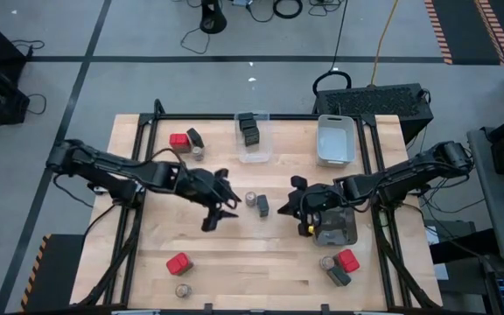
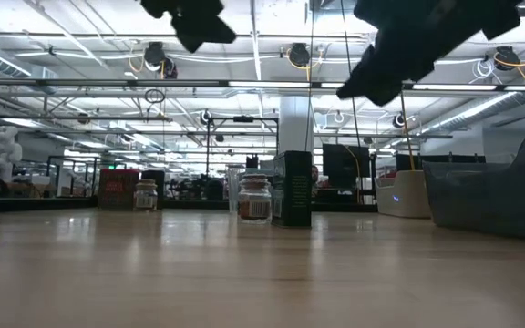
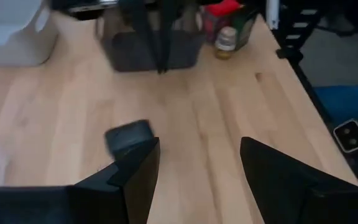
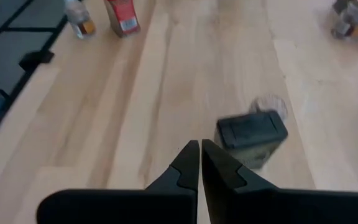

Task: Sort spices by type
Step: Put the black seasoning can into the transparent bin

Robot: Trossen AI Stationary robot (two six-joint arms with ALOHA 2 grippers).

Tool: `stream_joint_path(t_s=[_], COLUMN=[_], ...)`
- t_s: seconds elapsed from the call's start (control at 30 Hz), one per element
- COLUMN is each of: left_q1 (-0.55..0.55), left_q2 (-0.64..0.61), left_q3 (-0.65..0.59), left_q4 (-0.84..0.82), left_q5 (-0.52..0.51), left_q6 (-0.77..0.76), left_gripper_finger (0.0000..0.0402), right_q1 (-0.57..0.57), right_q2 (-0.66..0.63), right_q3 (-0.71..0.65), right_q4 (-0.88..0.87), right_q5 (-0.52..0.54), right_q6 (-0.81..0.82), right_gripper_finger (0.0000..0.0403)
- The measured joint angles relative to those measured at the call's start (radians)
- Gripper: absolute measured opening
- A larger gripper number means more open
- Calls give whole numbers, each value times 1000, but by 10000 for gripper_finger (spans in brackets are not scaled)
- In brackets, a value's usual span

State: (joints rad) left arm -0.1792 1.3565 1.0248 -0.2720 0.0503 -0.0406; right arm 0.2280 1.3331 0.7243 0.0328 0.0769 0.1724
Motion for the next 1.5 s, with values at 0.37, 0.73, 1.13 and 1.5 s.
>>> stream_joint_path(t_s=[0.37,0.73,1.13,1.5], left_q1=[-103,-100,-81,-65], left_q2=[256,591,929,1204], left_q3=[0,213,669,1024], left_q4=[523,773,567,564], left_q5=[20,106,226,398], left_q6=[156,186,293,291], left_gripper_finger=[231,231,231,231], right_q1=[33,43,177,313], right_q2=[0,-162,-334,-403], right_q3=[61,69,68,68], right_q4=[-207,-458,-711,-766], right_q5=[49,345,554,706], right_q6=[39,164,366,415], right_gripper_finger=[0,0,0,0])
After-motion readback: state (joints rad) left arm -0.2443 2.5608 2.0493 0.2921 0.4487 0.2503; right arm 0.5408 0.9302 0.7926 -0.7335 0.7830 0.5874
